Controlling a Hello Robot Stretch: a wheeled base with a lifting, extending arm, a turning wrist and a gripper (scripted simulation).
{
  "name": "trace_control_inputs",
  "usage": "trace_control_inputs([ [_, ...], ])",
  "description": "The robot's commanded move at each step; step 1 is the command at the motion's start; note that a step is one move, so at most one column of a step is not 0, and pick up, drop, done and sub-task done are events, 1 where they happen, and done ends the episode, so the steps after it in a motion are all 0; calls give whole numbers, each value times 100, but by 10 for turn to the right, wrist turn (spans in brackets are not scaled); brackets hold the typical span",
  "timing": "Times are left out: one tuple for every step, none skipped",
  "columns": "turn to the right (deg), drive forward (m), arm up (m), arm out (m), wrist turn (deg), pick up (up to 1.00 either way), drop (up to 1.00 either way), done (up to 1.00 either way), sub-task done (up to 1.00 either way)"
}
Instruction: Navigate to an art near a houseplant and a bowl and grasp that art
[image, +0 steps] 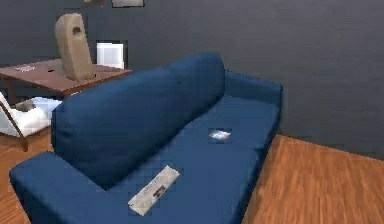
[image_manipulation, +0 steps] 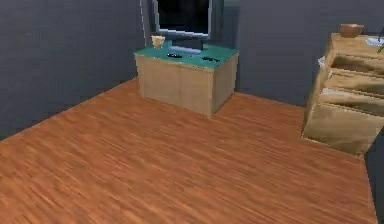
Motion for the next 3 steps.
trace_control_inputs([
  [450,0,0,0,0,0,0,0,0],
  [450,0,0,0,0,0,0,0,0],
  [240,0,0,0,0,0,0,0,0],
])
